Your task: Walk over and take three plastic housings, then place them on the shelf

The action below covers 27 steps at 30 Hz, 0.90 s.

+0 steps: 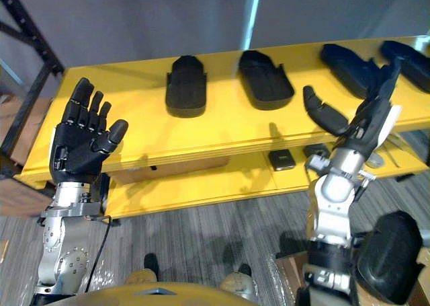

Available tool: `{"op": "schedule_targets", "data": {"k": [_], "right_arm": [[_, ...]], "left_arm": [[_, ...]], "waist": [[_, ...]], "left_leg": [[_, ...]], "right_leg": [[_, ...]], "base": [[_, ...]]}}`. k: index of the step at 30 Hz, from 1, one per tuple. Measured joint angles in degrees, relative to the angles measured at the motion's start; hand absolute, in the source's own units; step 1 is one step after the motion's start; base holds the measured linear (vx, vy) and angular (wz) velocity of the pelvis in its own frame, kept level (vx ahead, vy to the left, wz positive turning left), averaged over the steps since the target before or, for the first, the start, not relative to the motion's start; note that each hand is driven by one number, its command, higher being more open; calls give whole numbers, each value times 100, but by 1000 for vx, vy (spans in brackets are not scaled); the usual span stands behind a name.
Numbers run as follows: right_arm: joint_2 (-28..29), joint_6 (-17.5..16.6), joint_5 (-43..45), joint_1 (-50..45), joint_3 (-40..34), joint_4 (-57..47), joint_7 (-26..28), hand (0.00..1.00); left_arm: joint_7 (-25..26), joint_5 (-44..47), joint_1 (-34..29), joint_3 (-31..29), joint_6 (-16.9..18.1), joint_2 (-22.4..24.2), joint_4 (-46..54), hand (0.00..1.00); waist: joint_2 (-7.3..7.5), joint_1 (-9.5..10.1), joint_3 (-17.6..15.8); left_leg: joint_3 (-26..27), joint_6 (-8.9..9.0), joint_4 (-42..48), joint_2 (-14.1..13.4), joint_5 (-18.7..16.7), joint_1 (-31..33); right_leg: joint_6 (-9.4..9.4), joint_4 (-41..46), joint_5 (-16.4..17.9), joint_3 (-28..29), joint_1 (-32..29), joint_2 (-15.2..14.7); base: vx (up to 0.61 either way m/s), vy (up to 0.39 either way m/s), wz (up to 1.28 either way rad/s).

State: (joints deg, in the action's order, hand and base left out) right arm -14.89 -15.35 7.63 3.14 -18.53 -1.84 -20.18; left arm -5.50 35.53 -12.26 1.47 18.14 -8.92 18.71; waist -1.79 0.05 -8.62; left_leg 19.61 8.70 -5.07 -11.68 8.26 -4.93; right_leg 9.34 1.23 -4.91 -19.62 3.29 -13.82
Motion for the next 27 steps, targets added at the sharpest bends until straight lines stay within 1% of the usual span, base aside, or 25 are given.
{"op": "schedule_targets", "data": {"k": [1, 2, 3, 4, 5, 7, 8, 10, 12, 13, 14, 15, 17, 18, 19, 20, 21, 22, 24, 25, 27], "right_arm": [[104, 36, 2, -154, 19, -69, 18, 100], [289, 115, 6, -442, 39, -181, 62, 100], [358, 161, 8, -566, 50, -215, 108, 100], [472, 327, 11, -986, 109, -406, 208, 100], [478, 355, 15, -1056, 116, -433, 225, 100], [527, 482, 126, -1499, 104, -658, 351, 100], [575, 486, 278, -1765, 54, -794, 412, 100], [677, 482, 492, -2136, -91, -921, 528, 100], [894, 450, 741, -2705, -315, -1017, 699, 100], [952, 434, 764, -2833, -358, -1018, 744, 100], [1067, 366, 942, -3086, -383, -1025, 870, 100], [1160, 361, 1058, -3256, -340, -1025, 1001, 100], [1237, 358, 1174, -3319, -228, -1034, 1205, 100], [1237, 345, 1193, -3290, -83, -1053, 1317, 100], [1235, 343, 1193, -3252, -15, -1072, 1376, 100], [1215, 339, 1192, -3080, 144, -1086, 1475, 100], [1174, 338, 1192, -2915, 293, -1085, 1504, 100], [977, 339, 1191, -2582, 543, -1068, 1525, 100], [745, 329, 1191, -2174, 702, -973, 1552, 100], [611, 328, 1179, -1775, 811, -734, 1510, 100], [638, 335, 1180, -1548, 924, -493, 1437, 100]], "left_arm": [[-8, 0, 0, 47, -11, 7, 0, 100], [-39, 0, 15, 139, -67, 10, 0, 100], [-41, -3, 18, 184, -81, 8, 0, 100], [-21, -22, 49, 312, -123, 8, -1, 100], [-9, -22, 57, 329, -127, 7, -2, 100], [117, -69, 105, 384, -219, -4, -30, 100], [274, -169, 129, 417, -233, -3, -71, 100], [434, -231, 149, 446, -240, -4, -110, 100], [630, -238, 174, 444, -241, -1, -116, 100], [673, -239, 186, 444, -243, -1, -116, 100], [732, -239, 235, 441, -258, 1, -116, 100], [795, -240, 268, 430, -305, 1, -115, 100], [821, -247, 270, 392, -368, 1, -114, 100], [827, -248, 269, 339, -416, 1, -101, 100], [843, -249, 263, 293, -457, -1, -80, 100], [900, -246, 182, 136, -471, 1, -23, 100], [913, -246, 82, -33, -471, 3, 12, 100], [914, -234, -121, -317, -469, 8, 68, 100], [913, -229, -249, -524, -466, 30, 157, 100], [880, -195, -259, -624, -431, 88, 235, 100], [804, -194, -261, -641, -394, 143, 287, 100]], "waist": [[11, -33, 24], [25, -88, 55], [31, -128, 56], [34, -267, 68], [34, -299, 68], [43, -507, 78], [38, -621, 83], [35, -762, 101], [16, -971, 214], [12, -1004, 232], [12, -1014, 234], [1, -1043, 233], [-10, -1066, 233], [-8, -1029, 235], [-6, -964, 234], [-7, -753, 229], [-34, -618, 215], [-152, -406, 212], [-264, -302, 217], [-307, -212, 211], [-264, -128, 196]], "left_leg": [[101, -6, -1, 3, -20, -41], [339, 20, -2, 6, -90, -128], [461, 48, -2, 6, -140, -173], [843, 59, -2, -1, -191, -288], [906, 67, -2, -5, -200, -308], [1332, 121, 0, -22, -257, -482], [1567, 171, 1, -50, -304, -617], [1803, 234, 2, -103, -358, -773], [2069, 311, 5, -191, -416, -855], [2114, 326, 10, -207, -428, -866], [2203, 355, 20, -235, -448, -896], [2252, 363, 22, -278, -450, -920], [2250, 366, 33, -325, -467, -932], [2070, 394, 206, -343, -634, -813], [1786, 386, 349, -316, -825, -705], [899, 282, 721, -155, -1296, -444], [262, 161, 1016, -37, -1634, -306], [-542, -20, 1487, 115, -2043, -146], [-928, -71, 1808, 133, -2253, -31], [-1014, -73, 1928, 154, -2351, 28], [-1050, -94, 1931, 211, -2363, 41]], "right_leg": [[-5, -53, -22, 88, -22, 5], [9, -149, -89, 291, -67, 22], [24, -183, -108, 405, -93, 33], [19, -248, -147, 746, -248, 83], [19, -256, -147, 797, -275, 94], [-11, -271, -212, 1162, -423, 164], [-18, -285, -232, 1359, -458, 237], [-23, -305, -243, 1506, -467, 323], [-51, -338, -272, 1613, -568, 451], [-70, -335, -294, 1659, -598, 483], [-89, -347, -382, 1687, -640, 523], [-111, -360, -400, 1700, -645, 579], [-153, -373, -429, 1718, -650, 649], [-191, -405, -457, 1748, -676, 659], [-222, -424, -474, 1818, -705, 662], [-278, -450, -504, 1999, -789, 680], [-295, -452, -512, 2141, -808, 723], [-312, -451, -513, 2349, -802, 820], [-294, -445, -525, 2436, -804, 859], [-220, -439, -578, 2463, -805, 846], [-219, -430, -579, 2448, -801, 790]], "base": [[-43, 31, -82], [-32, 25, -74], [-38, 35, -122], [-28, 26, -95], [-19, 24, -115], [21, 18, -99], [37, 17, -100], [48, 7, -78], [84, -5, -59], [102, -16, -46], [68, -14, -34], [89, -22, -30], [50, -17, -12], [31, -13, -10], [-1, 5, -38], [-17, 23, -63], [-14, 87, -99], [9, 96, -76], [46, 111, -38], [50, 93, -8], [26, 105, 9]]}}
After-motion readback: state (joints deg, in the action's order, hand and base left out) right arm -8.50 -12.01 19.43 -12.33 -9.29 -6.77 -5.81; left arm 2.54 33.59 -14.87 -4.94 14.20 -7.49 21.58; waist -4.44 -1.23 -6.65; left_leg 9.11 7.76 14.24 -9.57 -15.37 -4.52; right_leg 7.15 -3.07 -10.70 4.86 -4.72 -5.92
